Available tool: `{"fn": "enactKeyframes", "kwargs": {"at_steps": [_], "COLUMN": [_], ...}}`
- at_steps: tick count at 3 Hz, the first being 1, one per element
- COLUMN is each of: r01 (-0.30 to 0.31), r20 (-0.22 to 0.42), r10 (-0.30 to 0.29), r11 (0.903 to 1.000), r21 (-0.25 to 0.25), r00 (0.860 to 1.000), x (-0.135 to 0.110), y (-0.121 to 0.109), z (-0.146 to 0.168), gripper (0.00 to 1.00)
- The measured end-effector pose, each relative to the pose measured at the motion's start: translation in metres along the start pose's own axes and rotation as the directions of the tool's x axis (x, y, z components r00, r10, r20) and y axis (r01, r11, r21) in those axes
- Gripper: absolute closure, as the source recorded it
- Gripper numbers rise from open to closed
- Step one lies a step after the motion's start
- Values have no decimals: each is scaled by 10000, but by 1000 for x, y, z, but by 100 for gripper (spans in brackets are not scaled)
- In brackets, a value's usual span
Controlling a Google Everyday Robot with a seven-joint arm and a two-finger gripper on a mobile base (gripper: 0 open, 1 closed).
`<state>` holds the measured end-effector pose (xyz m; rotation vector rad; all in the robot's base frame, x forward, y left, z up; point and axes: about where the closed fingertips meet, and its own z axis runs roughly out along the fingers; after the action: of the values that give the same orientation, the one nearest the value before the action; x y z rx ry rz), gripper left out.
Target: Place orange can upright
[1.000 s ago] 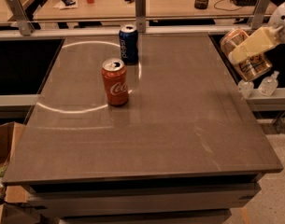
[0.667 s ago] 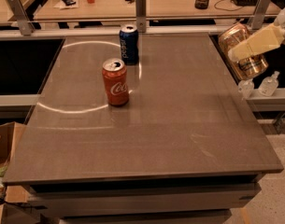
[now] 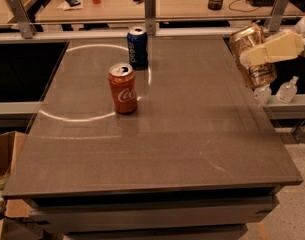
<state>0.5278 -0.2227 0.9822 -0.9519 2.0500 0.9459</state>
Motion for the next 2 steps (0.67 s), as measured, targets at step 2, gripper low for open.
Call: {"fn": "enactKeyframes", "kwargs": {"at_steps": [2], "r01": [121], "r20": [412], "r10": [-118], "r11": [9999], "r21": [-75], "r00": [9991], "x": [-1], "y": [5], "z": [9], "gripper": [100]}}
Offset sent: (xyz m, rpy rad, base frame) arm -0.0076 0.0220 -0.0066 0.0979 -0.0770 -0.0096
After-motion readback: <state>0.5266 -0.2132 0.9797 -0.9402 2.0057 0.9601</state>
